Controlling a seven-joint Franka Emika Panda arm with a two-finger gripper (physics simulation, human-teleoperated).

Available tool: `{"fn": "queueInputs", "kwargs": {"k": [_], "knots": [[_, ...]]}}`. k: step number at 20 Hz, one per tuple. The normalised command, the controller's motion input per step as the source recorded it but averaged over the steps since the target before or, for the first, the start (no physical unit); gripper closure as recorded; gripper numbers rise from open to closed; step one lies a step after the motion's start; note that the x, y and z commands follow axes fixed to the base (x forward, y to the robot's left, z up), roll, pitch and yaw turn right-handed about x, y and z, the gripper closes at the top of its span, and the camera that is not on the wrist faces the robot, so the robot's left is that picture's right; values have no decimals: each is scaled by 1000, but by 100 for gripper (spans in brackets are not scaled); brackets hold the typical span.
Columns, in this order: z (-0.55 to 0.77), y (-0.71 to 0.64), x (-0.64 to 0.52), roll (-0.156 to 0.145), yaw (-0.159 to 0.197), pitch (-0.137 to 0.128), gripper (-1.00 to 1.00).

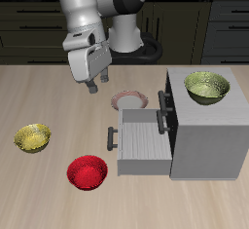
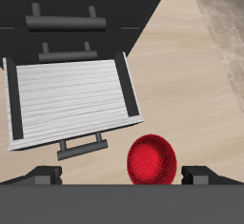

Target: Close the bottom drawer of the white cabinet and place the red bowl on the plate

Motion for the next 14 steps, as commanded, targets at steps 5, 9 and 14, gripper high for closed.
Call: {"fn": "queueInputs", "kwargs": {"k": [5, 9, 14], "knots": [[-68, -130, -67, -18, -36, 35, -100], [-175, -15, 2, 42, 45, -2, -100], [-202, 160, 32, 50, -4, 5, -100]]}}
